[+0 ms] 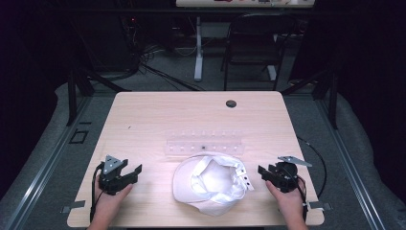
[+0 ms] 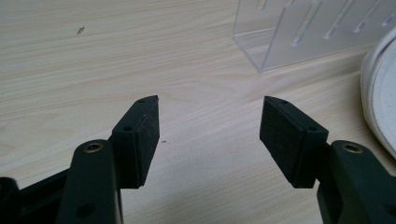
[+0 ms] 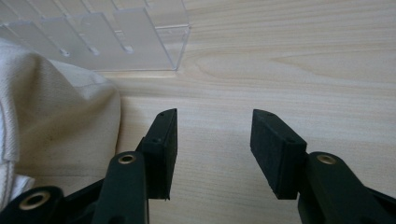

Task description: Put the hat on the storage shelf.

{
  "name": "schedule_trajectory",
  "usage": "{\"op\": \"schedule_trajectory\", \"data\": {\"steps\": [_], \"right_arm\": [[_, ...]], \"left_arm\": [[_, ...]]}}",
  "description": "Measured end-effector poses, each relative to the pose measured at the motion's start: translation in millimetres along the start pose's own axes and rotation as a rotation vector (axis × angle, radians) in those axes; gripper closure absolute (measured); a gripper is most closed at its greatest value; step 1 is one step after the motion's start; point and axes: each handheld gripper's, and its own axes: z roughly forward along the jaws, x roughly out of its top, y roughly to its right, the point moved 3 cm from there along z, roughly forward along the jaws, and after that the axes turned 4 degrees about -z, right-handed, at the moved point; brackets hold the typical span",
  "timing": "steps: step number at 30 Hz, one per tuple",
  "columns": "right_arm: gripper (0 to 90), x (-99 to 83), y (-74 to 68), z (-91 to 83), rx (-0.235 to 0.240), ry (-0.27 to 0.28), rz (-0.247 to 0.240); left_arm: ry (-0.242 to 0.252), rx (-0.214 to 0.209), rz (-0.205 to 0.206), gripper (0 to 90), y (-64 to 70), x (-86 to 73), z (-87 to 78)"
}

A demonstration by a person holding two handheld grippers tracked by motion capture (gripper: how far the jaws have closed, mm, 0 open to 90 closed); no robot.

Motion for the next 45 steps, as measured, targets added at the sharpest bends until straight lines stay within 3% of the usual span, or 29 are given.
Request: {"op": "schedule_trajectory", "data": {"steps": [13,21,25,45], "right_arm": [[55.8,2.9,-10.1,-8.5,0.037,-0.02,-0.001],[55.8,16.0,-21.2,-18.3,0.118,-0.094,0.051],[55.7,23.0,-25.7,-20.6,0.122,-0.115,0.033],[54.3,43.9,-30.6,-33.7,0.256,-0.277,0.099]], "left_arm": [[0.014,0.034,0.004,37.0,1.1,1.8,-2.7],[0.006,0.043,0.008,36.6,1.5,0.8,-4.3],[-0.004,0.041,0.008,36.7,2.7,0.1,-3.4],[-0.028,0.013,0.03,39.1,7.3,-3.8,-4.8]]}}
